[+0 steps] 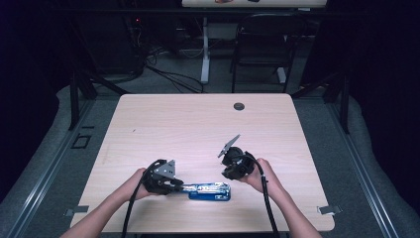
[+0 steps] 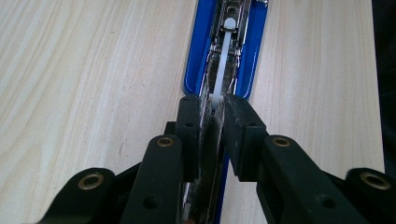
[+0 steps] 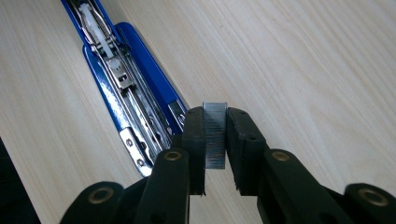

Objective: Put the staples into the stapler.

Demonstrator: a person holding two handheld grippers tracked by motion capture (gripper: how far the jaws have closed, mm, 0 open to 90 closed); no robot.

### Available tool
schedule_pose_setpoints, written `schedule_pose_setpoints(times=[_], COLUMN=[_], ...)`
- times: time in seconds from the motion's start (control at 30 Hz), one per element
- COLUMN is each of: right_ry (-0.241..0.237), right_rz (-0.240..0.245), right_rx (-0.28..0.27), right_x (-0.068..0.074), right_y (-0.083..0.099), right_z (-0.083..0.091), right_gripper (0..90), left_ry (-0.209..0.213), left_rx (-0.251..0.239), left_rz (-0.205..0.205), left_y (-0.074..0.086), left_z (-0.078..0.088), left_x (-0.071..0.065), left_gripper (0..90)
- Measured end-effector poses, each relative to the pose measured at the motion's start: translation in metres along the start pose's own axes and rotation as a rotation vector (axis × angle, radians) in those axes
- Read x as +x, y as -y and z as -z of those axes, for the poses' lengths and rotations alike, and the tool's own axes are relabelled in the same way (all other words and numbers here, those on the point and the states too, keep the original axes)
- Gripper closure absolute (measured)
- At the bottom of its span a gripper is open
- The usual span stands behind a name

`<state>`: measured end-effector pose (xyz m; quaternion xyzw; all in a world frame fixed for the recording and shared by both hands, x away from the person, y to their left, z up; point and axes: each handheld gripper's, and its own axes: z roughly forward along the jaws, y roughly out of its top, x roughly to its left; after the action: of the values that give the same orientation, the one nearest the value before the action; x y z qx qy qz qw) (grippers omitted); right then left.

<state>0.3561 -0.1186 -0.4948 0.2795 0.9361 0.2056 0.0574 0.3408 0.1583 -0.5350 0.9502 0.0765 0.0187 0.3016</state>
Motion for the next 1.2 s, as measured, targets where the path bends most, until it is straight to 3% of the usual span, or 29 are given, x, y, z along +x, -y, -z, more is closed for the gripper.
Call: schedule_pose_setpoints(times=[0.33, 0.63, 0.93, 1.2], right_ry=[-0.052, -0.103, -0.147, -0.166], right_rz=[0.092, 0.185, 0.24, 0.257], right_rx=[-0.017, 0.002, 0.037, 0.041], right_x=[0.014, 0.022, 0.023, 0.021], right_y=[-0.012, -0.014, -0.013, -0.009], right_z=[-0.005, -0.011, -0.018, -0.021], right_gripper=[78.6, 78.6, 78.6, 78.5], left_ry=[-0.004, 0.003, 0.012, 0.008], left_rx=[-0.012, -0.015, -0.013, -0.015], left_rz=[0.001, 0.004, 0.006, 0.008], left_y=[0.001, 0.001, 0.0, 0.0], left_z=[-0.001, -0.001, -0.001, -0.002], left_x=[0.0, 0.001, 0.001, 0.001], left_gripper=[76.3, 76.3, 76.3, 76.3])
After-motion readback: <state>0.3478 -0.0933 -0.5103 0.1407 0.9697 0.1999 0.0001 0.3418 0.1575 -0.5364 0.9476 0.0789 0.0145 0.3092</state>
